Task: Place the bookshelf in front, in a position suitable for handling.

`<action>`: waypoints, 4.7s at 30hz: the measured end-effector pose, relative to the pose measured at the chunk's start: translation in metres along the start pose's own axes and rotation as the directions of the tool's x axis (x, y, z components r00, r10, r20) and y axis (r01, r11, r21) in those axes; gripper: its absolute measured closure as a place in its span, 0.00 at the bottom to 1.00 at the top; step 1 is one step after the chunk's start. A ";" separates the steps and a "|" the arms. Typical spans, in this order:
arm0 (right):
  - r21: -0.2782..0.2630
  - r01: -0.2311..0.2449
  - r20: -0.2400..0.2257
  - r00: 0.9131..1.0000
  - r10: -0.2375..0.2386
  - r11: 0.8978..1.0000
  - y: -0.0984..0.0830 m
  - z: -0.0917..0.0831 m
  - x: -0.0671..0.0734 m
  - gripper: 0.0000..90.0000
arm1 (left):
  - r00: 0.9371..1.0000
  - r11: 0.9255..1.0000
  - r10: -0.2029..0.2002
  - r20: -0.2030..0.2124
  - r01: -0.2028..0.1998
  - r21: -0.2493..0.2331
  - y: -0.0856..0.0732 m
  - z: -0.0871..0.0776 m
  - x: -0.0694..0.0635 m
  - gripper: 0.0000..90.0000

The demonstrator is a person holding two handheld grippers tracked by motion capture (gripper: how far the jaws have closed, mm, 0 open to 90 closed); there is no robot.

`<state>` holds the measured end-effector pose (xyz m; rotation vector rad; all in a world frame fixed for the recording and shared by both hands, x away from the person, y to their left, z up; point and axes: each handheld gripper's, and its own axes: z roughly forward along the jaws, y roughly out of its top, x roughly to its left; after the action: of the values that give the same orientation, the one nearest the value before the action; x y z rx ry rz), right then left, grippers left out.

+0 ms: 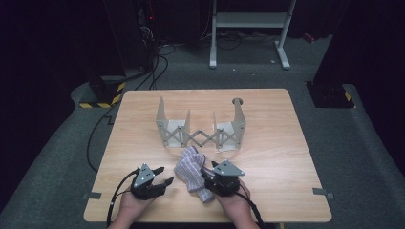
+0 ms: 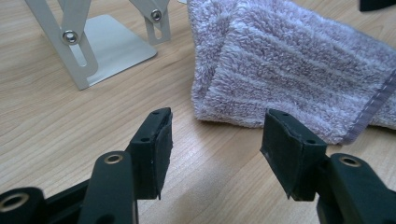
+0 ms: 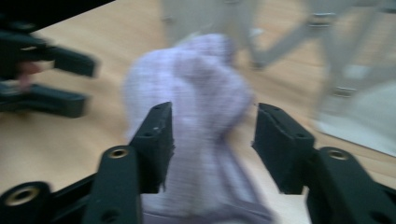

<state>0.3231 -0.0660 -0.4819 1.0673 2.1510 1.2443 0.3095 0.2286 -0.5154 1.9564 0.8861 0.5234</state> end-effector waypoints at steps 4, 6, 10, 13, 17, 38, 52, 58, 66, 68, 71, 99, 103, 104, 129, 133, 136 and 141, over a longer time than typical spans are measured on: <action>0.102 0.006 0.094 0.995 -0.016 0.995 -0.018 0.013 -0.019 0.62 | 1.000 1.000 0.000 0.005 0.000 -0.004 0.001 -0.001 -0.001 0.47; 0.146 0.008 0.070 0.997 -0.019 0.989 -0.025 0.020 -0.018 0.62 | 1.000 1.000 0.000 0.005 0.000 -0.007 0.002 -0.001 -0.002 0.47; 0.161 0.050 -0.034 0.998 -0.045 0.986 -0.028 0.032 0.010 0.62 | 1.000 1.000 -0.011 0.008 0.012 -0.016 0.003 -0.002 -0.003 0.47; 0.153 0.094 -0.110 0.991 -0.077 0.984 -0.025 0.039 0.034 0.59 | 1.000 0.999 -0.021 0.016 0.022 -0.036 0.005 -0.006 -0.003 0.46; 0.141 0.161 -0.135 0.981 -0.142 0.977 -0.022 0.042 0.053 0.57 | 0.997 0.995 -0.054 0.051 0.058 -0.078 0.008 -0.012 -0.003 0.42; 0.120 0.042 -0.022 0.999 -0.040 0.992 -0.026 0.024 0.009 0.56 | 0.998 0.996 0.007 0.062 -0.013 0.093 0.012 0.026 -0.027 0.71; 0.101 0.044 -0.035 0.999 -0.040 0.994 -0.021 0.027 0.005 0.56 | 0.971 0.988 -0.155 -0.183 0.153 -0.026 -0.003 -0.050 0.048 0.75; 0.090 0.049 -0.062 0.997 -0.043 0.995 -0.012 0.037 0.007 0.55 | 0.941 0.979 -0.197 -0.276 0.204 0.000 -0.021 -0.070 0.063 0.75; 0.094 0.070 -0.094 0.994 -0.061 0.993 -0.007 0.048 0.016 0.55 | 0.905 0.956 -0.255 -0.341 0.289 0.052 -0.040 -0.083 0.083 0.73; 0.092 0.075 -0.096 0.993 -0.066 0.993 -0.007 0.049 0.016 0.54 | 0.905 0.954 -0.258 -0.339 0.294 0.059 -0.042 -0.084 0.084 0.71; 0.094 0.075 -0.096 0.993 -0.066 0.993 -0.006 0.051 0.017 0.54 | 0.911 0.957 -0.262 -0.319 0.287 0.034 -0.039 -0.086 0.083 0.60; 0.095 -0.013 0.066 0.998 0.007 0.995 -0.030 0.014 -0.019 0.52 | 0.994 0.994 -0.107 -0.033 0.106 -0.036 0.018 -0.015 0.011 0.44; 0.063 -0.040 0.116 0.993 0.032 0.997 -0.030 0.004 -0.030 0.51 | 0.999 1.000 -0.003 -0.054 0.003 -0.003 0.013 0.011 -0.010 0.44; 0.058 -0.040 0.126 0.992 0.032 0.998 -0.030 0.002 -0.033 0.50 | 0.999 1.000 0.003 -0.045 -0.003 0.001 0.011 0.014 -0.011 0.44; -0.123 -0.099 0.327 0.935 0.135 0.987 0.069 0.020 -0.109 0.66 | 1.000 1.000 -0.003 -0.031 0.004 0.028 -0.004 0.010 -0.005 0.44; -0.137 -0.118 0.309 0.938 0.156 0.983 0.069 0.017 -0.110 0.71 | 0.999 0.999 0.002 -0.032 -0.001 0.035 -0.004 0.010 -0.005 0.44; -0.146 -0.114 0.292 0.944 0.153 0.983 0.065 0.010 -0.106 0.72 | 1.000 0.999 0.002 -0.030 -0.001 0.036 -0.004 0.010 -0.005 0.44; -0.158 -0.112 0.274 0.950 0.152 0.981 0.056 -0.004 -0.101 0.73 | 1.000 0.999 0.001 -0.029 0.000 0.042 -0.004 0.011 -0.006 0.44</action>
<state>0.4045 -0.1317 -0.4322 1.2623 1.7754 1.1973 0.3110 0.2196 -0.5247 1.9917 0.9216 0.5390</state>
